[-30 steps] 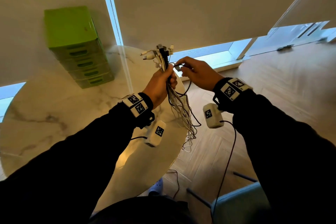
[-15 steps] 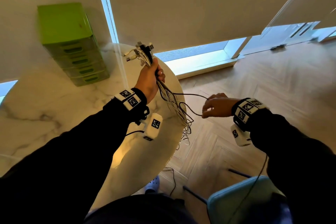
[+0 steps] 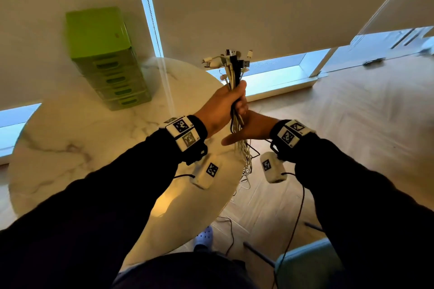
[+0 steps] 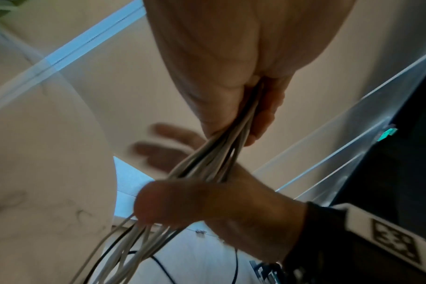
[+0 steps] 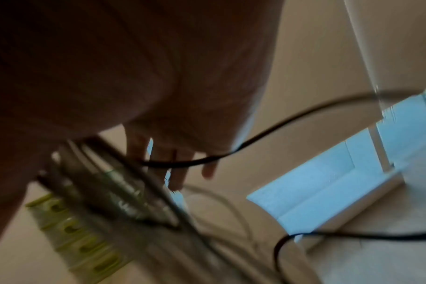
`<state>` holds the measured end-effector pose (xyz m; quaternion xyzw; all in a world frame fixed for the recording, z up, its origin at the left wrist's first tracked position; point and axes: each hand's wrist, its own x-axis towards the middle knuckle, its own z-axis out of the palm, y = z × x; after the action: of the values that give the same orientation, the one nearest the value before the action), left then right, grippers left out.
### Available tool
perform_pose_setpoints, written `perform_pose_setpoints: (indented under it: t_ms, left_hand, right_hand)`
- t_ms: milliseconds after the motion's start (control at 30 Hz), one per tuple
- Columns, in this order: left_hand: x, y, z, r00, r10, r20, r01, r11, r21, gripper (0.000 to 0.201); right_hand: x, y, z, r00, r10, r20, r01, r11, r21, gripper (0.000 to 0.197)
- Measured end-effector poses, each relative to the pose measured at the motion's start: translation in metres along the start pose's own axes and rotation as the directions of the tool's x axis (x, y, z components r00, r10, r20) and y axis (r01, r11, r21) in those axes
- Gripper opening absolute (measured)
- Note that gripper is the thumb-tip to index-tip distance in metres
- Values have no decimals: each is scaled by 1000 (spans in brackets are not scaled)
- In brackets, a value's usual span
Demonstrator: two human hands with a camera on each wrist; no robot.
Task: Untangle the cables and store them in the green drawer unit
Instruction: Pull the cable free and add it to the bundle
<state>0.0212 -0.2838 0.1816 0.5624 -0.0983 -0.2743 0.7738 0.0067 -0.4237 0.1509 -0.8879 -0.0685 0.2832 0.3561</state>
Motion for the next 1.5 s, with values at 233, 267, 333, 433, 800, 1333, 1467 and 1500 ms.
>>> perform_pose_setpoints:
  t_ms: [233, 267, 333, 433, 800, 1333, 1467, 1500]
  left_hand:
    - [-6, 32, -24, 999, 10, -51, -19, 982, -188, 36]
    - [-5, 34, -27, 997, 15, -71, -31, 973, -228, 36]
    - [-3, 37, -27, 995, 26, -92, -50, 961, -274, 36]
    - [1, 37, -21, 994, 58, -93, -82, 959, -270, 36]
    - [10, 13, 0, 985, 105, -134, -104, 994, 15, 37]
    - [17, 6, 18, 991, 104, -83, -102, 994, 37, 36]
    - [11, 1, 24, 997, 75, -10, -73, 991, 113, 32]
    - [9, 1, 24, 998, 63, 13, -64, 991, 115, 32]
  right_hand:
    - [-11, 41, 4, 988, 138, -71, -141, 989, -37, 43]
    - [-14, 50, -1, 978, 140, -153, -157, 982, -105, 44]
    - [-22, 63, -11, 945, 98, -312, -200, 927, -316, 42]
    - [-27, 91, -20, 882, 33, -470, -270, 853, -447, 34]
    - [-45, 117, -23, 942, 323, -94, -322, 946, 26, 15]
    - [-43, 118, -14, 943, 158, -293, -232, 944, -237, 108]
    - [-27, 43, -5, 954, -75, -291, 96, 993, 61, 84]
    - [-24, 30, -1, 971, -64, -230, 94, 988, 122, 66]
